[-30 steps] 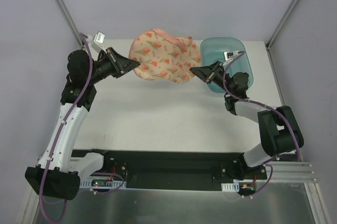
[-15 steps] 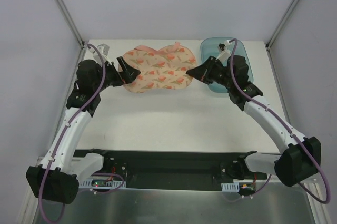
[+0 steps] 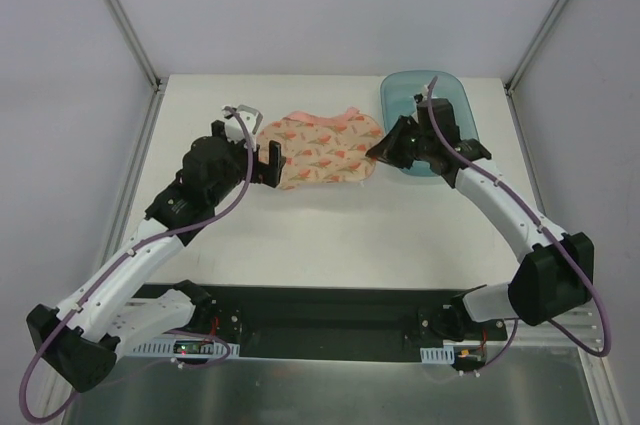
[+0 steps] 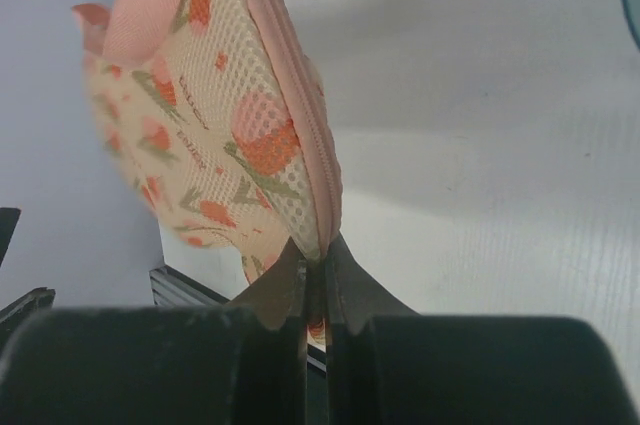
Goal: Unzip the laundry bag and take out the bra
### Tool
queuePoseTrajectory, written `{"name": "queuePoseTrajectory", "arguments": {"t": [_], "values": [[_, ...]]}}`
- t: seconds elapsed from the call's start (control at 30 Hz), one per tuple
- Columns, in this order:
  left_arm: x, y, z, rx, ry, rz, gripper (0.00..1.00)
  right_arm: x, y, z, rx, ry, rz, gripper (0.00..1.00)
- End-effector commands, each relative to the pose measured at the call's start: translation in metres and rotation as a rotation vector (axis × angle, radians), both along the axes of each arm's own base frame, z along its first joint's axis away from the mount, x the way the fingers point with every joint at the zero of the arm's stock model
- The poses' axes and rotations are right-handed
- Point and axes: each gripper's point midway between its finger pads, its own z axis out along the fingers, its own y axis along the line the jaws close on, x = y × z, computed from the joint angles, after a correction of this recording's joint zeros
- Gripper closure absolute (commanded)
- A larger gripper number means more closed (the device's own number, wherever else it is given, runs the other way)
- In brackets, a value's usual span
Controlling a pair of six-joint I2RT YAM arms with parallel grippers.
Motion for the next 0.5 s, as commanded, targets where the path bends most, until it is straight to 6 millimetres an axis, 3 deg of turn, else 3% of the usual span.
{"name": "queuePoseTrajectory", "arguments": {"t": [0.0,0.1,0.17,0.37,0.47], "values": [[0.019,0.031,0.020,0.085,-0.117,0.173,0.01,0.007,-0.017,0.004,-0.011,0.031,-0.068,0.99],[0.022,0.039,0.025,0.093,-0.128,0.217,0.01,0.007,-0.026,0.000,-0.009,0.039,-0.084,0.99],[0.021,0.031,0.023,0.085,-0.121,0.178,0.01,0.008,-0.029,0.001,-0.005,0.040,-0.090,0.99],[0.008,-0.020,-0.009,0.089,-0.086,-0.051,0.01,0.013,-0.020,0.008,0.036,0.095,-0.089,0.99],[0.000,-0.038,-0.009,0.052,-0.174,-0.122,0.01,0.014,-0.020,0.007,0.015,0.147,-0.104,0.99]]}}
